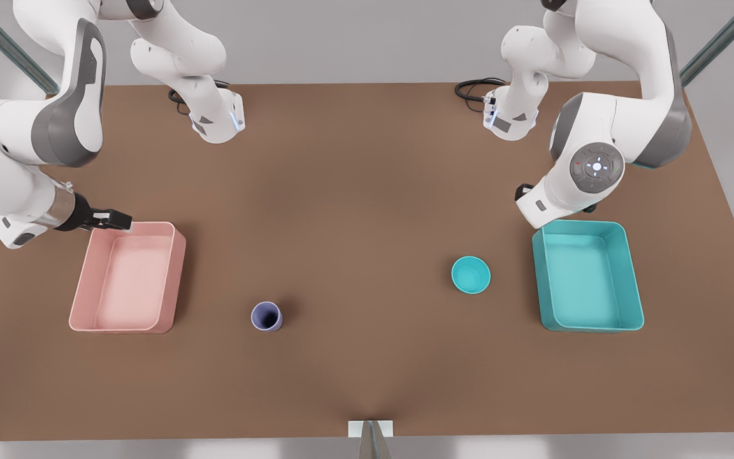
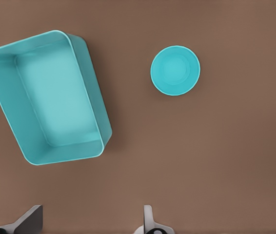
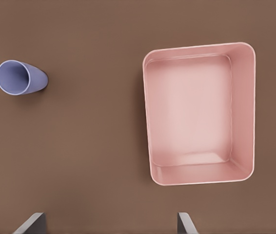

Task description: Put the bowls and cups in different boxes

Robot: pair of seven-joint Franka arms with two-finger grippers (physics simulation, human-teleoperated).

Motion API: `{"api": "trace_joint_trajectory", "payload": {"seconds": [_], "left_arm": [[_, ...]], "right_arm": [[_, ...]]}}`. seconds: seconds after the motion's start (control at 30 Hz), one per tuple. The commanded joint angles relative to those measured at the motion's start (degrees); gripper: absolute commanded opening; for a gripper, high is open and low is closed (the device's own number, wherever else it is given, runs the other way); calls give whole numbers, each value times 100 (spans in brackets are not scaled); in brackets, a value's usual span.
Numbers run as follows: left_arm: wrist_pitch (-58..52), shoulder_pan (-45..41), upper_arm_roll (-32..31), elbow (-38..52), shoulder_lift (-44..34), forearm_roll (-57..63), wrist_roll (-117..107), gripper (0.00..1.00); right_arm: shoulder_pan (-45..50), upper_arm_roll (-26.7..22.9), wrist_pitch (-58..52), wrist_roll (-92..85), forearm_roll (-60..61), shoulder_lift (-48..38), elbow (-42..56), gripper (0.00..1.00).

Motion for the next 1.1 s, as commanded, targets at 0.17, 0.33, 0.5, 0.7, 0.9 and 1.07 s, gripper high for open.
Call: {"api": "trace_joint_trajectory", "payload": {"seconds": [0.17,0.33,0.5,0.7,0.9,1.07], "left_arm": [[1364,-45,19,950,2183,-640,158,100],[3571,535,19,381,2966,-1782,1485,100],[3500,667,19,-340,2966,-1950,2645,100],[3509,667,-17,-490,3098,-2055,2821,100],[3509,667,-17,-490,3221,-2459,2821,63],[3465,702,-17,-481,3221,-2644,2830,21]], "right_arm": [[546,50,851,226,200,1228,913,100],[995,112,2916,780,735,2757,1133,100],[1179,199,4385,850,1122,3637,1353,100],[1329,217,4367,1000,1105,3637,1177,100],[1505,208,3989,903,1088,3110,202,100],[1522,199,3804,903,947,3153,17,100]]}}
